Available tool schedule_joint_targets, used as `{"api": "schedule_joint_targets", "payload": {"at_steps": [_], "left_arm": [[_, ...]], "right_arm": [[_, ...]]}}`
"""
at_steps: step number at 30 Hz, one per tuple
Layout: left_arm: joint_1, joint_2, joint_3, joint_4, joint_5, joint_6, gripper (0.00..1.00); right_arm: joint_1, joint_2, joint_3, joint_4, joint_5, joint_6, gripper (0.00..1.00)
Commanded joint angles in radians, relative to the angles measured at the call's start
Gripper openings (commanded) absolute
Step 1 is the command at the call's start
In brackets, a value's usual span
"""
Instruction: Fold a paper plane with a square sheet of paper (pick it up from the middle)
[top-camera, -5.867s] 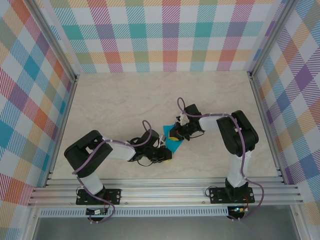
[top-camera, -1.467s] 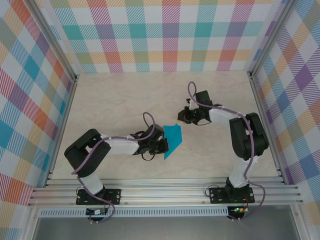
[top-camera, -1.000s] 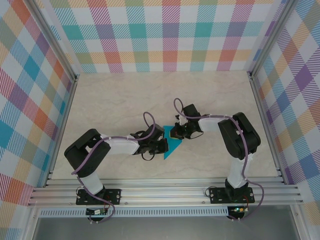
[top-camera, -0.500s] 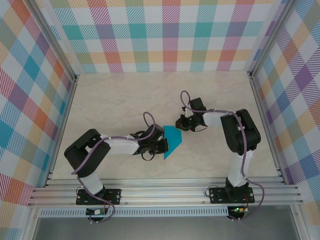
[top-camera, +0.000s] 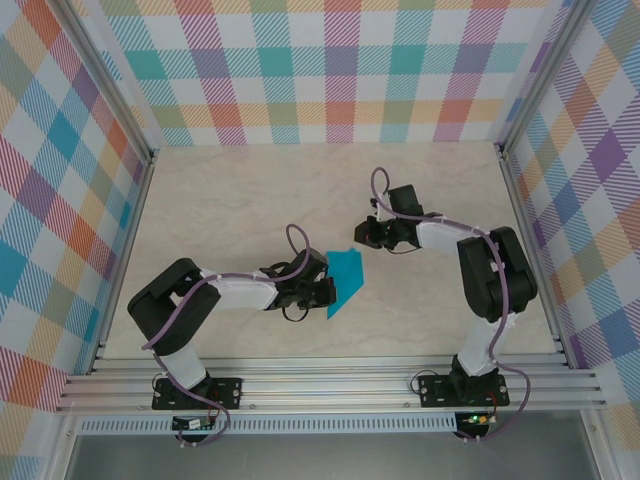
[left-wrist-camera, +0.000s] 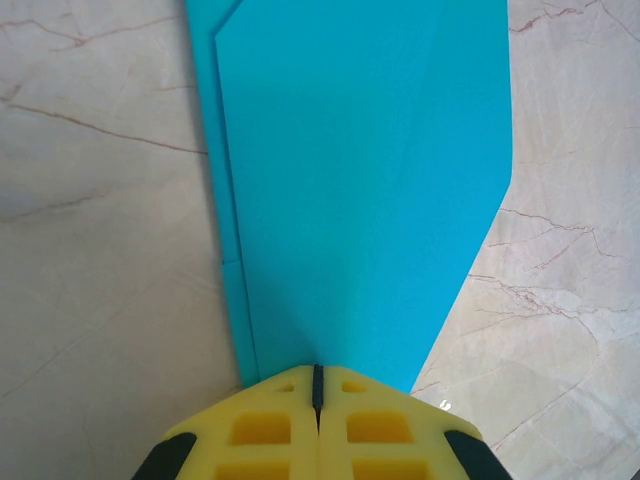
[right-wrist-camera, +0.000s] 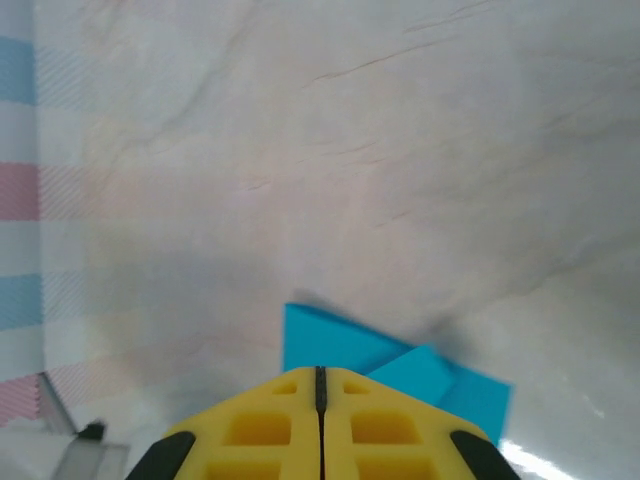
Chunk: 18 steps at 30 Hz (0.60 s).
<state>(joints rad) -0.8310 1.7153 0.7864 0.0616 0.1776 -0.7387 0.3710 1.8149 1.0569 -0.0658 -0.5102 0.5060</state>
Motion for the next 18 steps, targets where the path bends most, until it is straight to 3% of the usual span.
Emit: {"api": "schedule_joint_targets", "payload": {"at_steps": [1, 8, 18], "left_arm": [[-0.006, 0.043, -0.057, -0.230, -0.053, 0.023, 0.02], [-0.006, 0.042, -0.048, -0.238, -0.055, 0.024, 0.02], [-0.006, -0.004, -0.034, -0.257, -0.050, 0.039, 0.03]], "right_arm": [[0.054, -0.020, -0.061, 0.026, -0.079, 0.031, 0.06], [0.124, -0.005, -0.133, 0.039, -0.067, 0.045, 0.05], [0.128, 0.079, -0.165, 0.010, 0.021, 0.016, 0.02]]}}
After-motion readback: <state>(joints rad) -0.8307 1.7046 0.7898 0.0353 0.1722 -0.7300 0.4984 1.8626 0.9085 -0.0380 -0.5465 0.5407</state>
